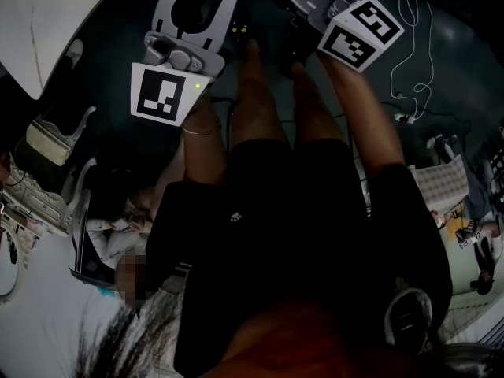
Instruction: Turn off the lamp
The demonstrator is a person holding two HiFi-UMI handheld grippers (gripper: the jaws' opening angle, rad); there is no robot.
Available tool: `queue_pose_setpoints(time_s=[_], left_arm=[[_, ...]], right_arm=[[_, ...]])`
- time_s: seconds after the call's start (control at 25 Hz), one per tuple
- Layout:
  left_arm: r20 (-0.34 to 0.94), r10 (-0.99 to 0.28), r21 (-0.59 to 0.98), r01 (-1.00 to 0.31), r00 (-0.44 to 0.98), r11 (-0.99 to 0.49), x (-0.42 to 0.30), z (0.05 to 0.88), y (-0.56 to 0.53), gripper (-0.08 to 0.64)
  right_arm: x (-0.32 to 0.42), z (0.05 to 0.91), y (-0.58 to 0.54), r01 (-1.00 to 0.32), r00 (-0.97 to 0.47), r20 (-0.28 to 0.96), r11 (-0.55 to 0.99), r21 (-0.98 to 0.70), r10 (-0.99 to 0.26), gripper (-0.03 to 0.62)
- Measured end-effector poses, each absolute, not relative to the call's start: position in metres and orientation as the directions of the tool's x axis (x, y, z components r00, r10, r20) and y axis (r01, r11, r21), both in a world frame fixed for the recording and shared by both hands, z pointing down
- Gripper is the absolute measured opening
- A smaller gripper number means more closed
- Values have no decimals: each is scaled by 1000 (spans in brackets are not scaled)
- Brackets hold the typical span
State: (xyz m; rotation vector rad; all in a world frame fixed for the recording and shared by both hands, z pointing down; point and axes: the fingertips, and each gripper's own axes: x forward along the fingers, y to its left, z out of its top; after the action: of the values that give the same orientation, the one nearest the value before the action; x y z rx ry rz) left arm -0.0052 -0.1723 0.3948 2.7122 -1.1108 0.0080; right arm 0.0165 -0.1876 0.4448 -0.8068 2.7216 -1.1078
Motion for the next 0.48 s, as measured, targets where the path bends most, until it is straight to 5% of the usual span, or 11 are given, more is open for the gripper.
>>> queue_pose_setpoints(time_s=[0.48], left_arm=[[166, -684, 212, -703, 711, -679, -19, 434, -165, 61]], right_arm=[[30, 443, -192, -383, -835, 51, 512, -769, -548, 60]])
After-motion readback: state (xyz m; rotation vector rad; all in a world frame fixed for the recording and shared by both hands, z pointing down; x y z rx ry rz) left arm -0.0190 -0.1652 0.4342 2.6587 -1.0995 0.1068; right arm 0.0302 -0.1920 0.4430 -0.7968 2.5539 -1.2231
